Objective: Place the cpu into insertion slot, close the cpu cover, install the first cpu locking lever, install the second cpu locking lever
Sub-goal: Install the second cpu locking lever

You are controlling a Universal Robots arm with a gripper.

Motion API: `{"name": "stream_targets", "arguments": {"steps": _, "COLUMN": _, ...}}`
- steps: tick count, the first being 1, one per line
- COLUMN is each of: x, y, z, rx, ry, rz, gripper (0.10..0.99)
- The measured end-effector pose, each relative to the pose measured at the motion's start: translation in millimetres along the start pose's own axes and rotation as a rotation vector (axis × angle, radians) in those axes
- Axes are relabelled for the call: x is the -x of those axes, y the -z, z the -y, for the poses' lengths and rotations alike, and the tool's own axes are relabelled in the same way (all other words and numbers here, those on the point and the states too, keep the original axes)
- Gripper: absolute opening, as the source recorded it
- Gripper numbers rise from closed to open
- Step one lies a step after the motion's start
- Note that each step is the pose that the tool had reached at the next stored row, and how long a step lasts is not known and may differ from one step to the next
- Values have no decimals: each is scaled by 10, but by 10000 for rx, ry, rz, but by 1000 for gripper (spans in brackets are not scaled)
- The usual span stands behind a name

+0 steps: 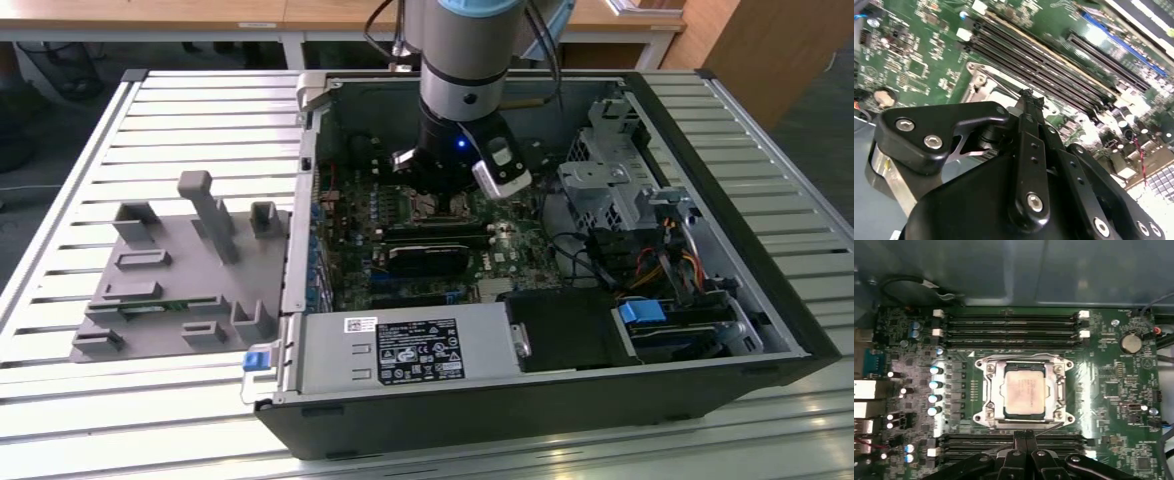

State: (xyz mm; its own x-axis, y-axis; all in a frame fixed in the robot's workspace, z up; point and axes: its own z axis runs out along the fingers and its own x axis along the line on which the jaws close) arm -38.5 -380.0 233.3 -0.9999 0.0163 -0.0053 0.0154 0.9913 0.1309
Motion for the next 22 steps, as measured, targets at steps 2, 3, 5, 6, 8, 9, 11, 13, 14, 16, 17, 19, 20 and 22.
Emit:
{"name": "stream_targets", "arguments": {"steps": 2, "x": -38, "y": -6, "z": 2, "rx": 1, "ry": 1, "rz": 0, "gripper": 106}}
{"name": "stream_targets", "arguments": {"steps": 3, "x": -47, "y": -13, "z": 3, "rx": 0, "ry": -1, "rz": -3, "gripper": 106}}
{"name": "stream_targets", "arguments": {"steps": 5, "x": -51, "y": -26, "z": 7, "rx": 18, "ry": -3, "rz": -30, "gripper": 106}}
{"name": "stream_targets", "arguments": {"steps": 6, "x": -52, "y": -30, "z": 11, "rx": 42, "ry": -5, "rz": -48, "gripper": 106}}
{"name": "stream_targets", "arguments": {"steps": 8, "x": -52, "y": -39, "z": 22, "rx": 100, "ry": -12, "rz": -86, "gripper": 106}}
{"name": "stream_targets", "arguments": {"steps": 9, "x": -52, "y": -41, "z": 32, "rx": 138, "ry": -14, "rz": -100, "gripper": 106}}
{"name": "stream_targets", "arguments": {"steps": 11, "x": -51, "y": -43, "z": 59, "rx": 254, "ry": -17, "rz": -122, "gripper": 106}}
{"name": "stream_targets", "arguments": {"steps": 13, "x": -51, "y": -42, "z": 84, "rx": 408, "ry": -18, "rz": -132, "gripper": 106}}
{"name": "stream_targets", "arguments": {"steps": 14, "x": -52, "y": -43, "z": 92, "rx": 456, "ry": -18, "rz": -135, "gripper": 106}}
{"name": "stream_targets", "arguments": {"steps": 16, "x": -56, "y": -48, "z": 102, "rx": 498, "ry": -19, "rz": -135, "gripper": 106}}
{"name": "stream_targets", "arguments": {"steps": 17, "x": -60, "y": -51, "z": 106, "rx": 520, "ry": -20, "rz": -135, "gripper": 106}}
{"name": "stream_targets", "arguments": {"steps": 19, "x": -79, "y": -55, "z": 111, "rx": 582, "ry": -19, "rz": -136, "gripper": 106}}
{"name": "stream_targets", "arguments": {"steps": 20, "x": -91, "y": -58, "z": 114, "rx": 613, "ry": -19, "rz": -137, "gripper": 106}}
{"name": "stream_targets", "arguments": {"steps": 22, "x": -113, "y": -71, "z": 117, "rx": 660, "ry": -19, "rz": -137, "gripper": 106}}
